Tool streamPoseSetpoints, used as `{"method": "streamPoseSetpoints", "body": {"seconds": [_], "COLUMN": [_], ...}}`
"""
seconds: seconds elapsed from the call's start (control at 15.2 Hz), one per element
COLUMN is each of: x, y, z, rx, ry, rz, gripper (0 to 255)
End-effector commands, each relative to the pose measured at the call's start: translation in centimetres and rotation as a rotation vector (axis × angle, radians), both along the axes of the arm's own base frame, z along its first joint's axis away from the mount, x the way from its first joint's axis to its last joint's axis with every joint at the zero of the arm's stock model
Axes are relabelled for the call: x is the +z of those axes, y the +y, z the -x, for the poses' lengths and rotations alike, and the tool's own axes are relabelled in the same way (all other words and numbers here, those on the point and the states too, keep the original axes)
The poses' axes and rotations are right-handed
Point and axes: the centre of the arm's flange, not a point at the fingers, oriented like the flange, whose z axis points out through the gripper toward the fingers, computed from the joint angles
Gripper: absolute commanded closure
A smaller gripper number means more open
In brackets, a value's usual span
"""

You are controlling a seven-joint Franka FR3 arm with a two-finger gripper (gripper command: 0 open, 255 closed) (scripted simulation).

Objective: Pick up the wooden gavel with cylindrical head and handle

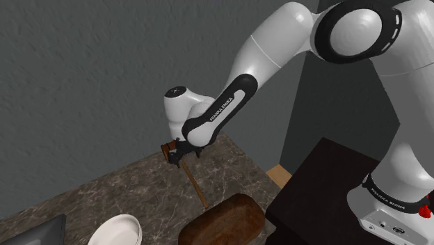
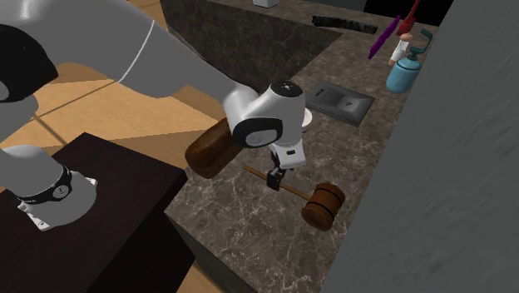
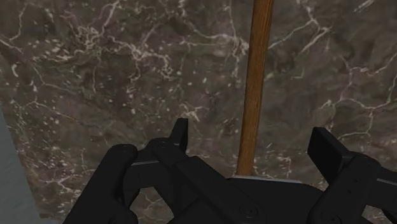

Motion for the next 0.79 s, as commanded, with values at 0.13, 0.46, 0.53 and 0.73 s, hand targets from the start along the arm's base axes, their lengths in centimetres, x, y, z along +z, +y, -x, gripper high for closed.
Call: {"method": "streamPoseSetpoints", "body": {"seconds": [0.13,0.46,0.53,0.73], "x": [-3.1,-5.7,-6.0,-6.0], "y": [1.2,1.2,1.2,1.2], "z": [-1.4,-1.4,-1.4,-1.4], "rx": [-0.007,-0.007,-0.007,-0.007], "ry": [-0.001,-0.001,-0.001,-0.001], "rz": [0.003,0.003,0.003,0.003], "gripper": [0,0,0,255]}}
